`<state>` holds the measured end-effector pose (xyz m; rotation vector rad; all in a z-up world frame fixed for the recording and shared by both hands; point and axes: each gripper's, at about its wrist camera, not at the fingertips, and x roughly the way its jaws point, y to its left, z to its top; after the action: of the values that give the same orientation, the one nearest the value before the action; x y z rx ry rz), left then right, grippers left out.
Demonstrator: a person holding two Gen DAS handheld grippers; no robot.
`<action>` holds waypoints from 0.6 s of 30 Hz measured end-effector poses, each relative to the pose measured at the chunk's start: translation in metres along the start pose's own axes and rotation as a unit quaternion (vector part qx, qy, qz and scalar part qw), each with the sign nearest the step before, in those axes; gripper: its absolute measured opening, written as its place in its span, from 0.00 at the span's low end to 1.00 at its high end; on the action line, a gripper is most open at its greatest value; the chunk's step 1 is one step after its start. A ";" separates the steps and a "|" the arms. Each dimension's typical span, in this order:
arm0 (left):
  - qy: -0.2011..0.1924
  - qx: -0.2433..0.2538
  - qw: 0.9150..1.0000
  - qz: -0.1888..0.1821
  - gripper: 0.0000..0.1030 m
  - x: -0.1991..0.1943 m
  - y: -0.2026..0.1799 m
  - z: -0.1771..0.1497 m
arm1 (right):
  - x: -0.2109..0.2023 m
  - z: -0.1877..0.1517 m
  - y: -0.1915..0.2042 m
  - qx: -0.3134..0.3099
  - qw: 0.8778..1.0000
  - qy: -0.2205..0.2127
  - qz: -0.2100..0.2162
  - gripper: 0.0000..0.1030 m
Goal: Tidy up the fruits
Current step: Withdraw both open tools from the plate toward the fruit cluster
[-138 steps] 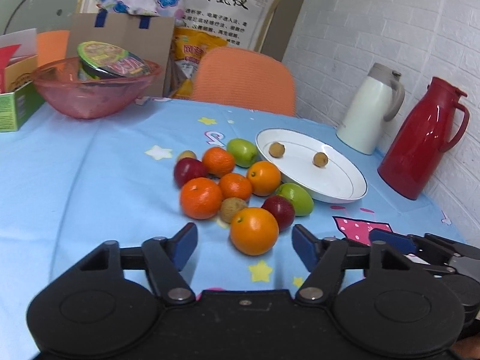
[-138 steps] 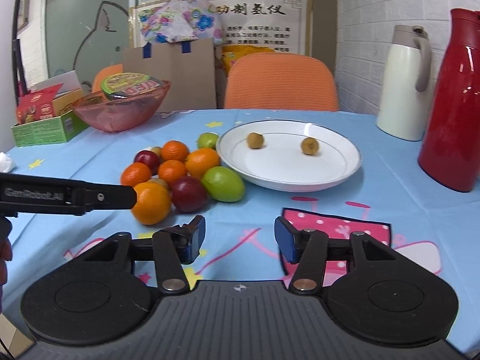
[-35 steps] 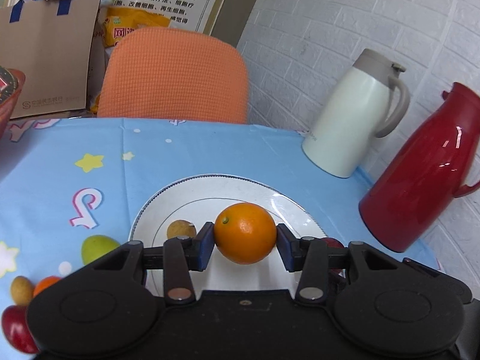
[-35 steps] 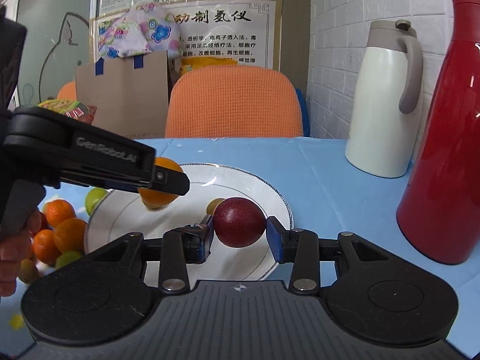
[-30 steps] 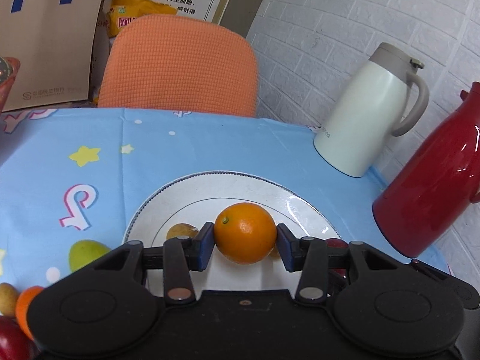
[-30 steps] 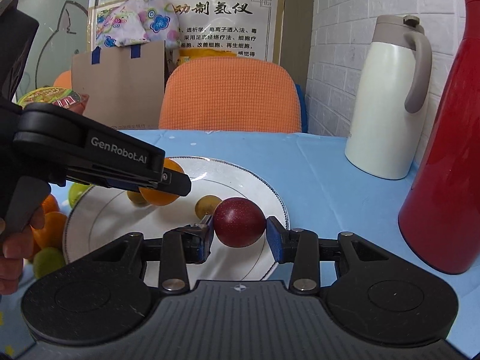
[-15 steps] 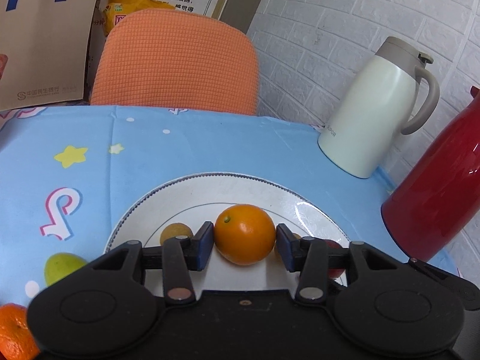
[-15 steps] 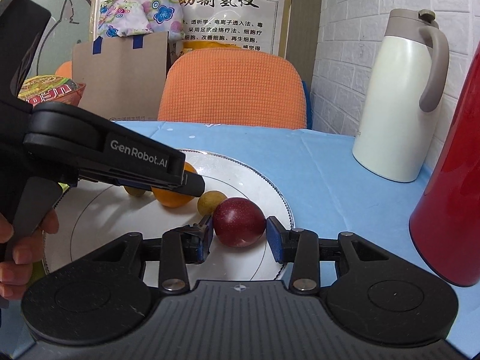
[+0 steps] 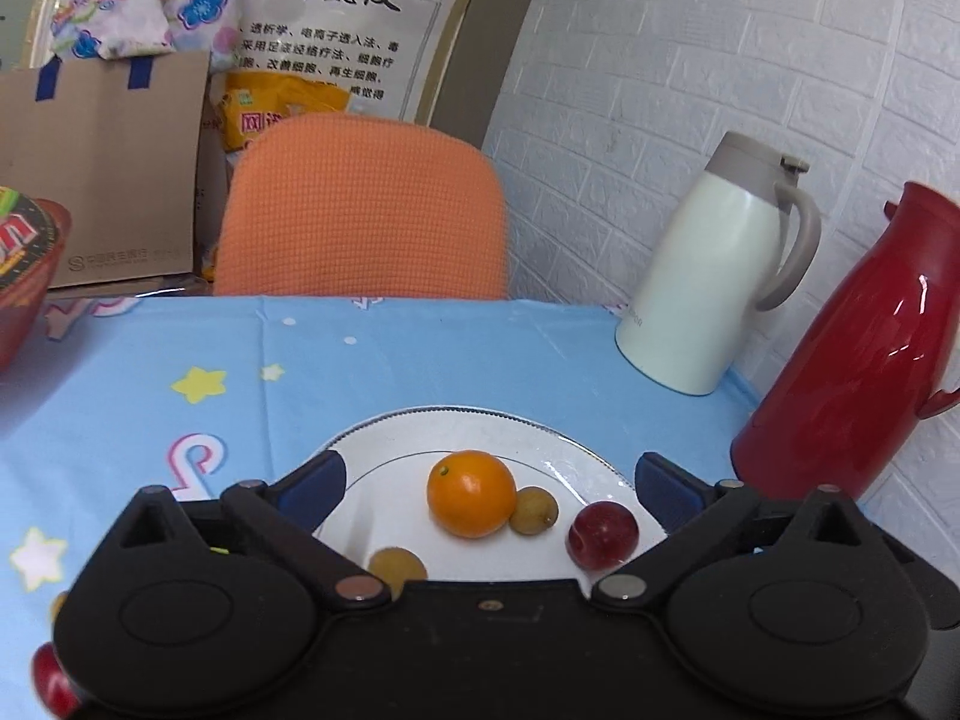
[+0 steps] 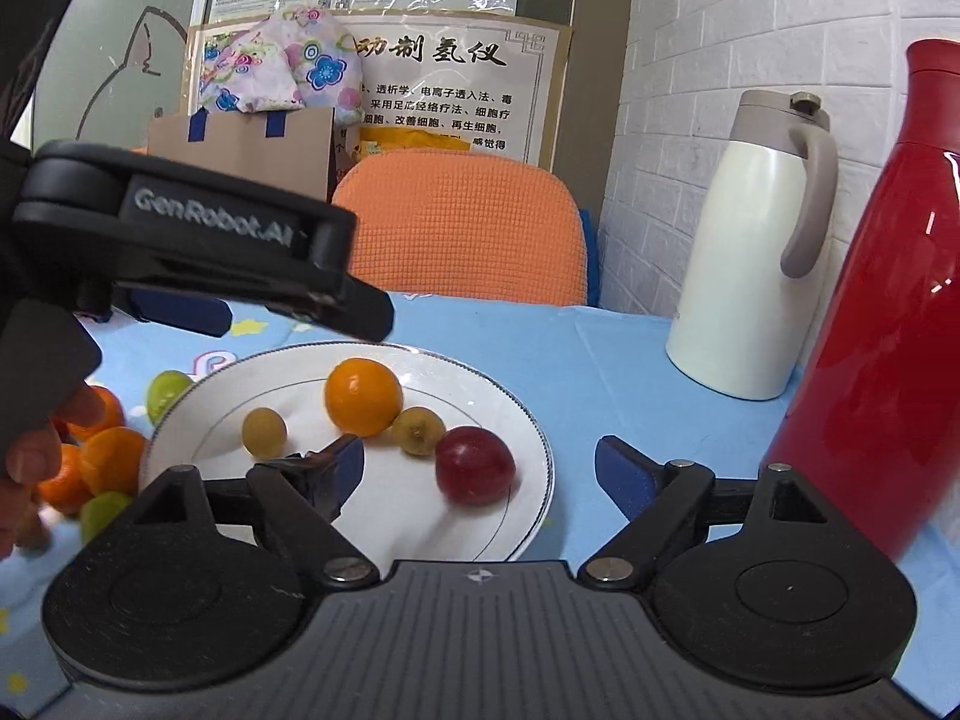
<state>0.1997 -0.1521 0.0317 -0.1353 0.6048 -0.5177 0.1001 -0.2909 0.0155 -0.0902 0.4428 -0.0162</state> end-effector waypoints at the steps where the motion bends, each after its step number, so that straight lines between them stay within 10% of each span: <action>1: -0.003 -0.002 1.000 0.003 1.00 -0.009 -0.001 0.000 | -0.005 0.000 0.001 0.003 1.000 -0.001 0.003 1.00; 18: -0.012 -0.024 0.998 0.061 1.00 -0.127 0.020 -0.081 | -0.070 -0.040 0.040 0.039 0.997 0.020 0.064 1.00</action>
<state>0.0733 -0.0688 0.0244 -0.1492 0.5976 -0.3835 0.0198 -0.2521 0.0056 0.0163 0.4858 0.0913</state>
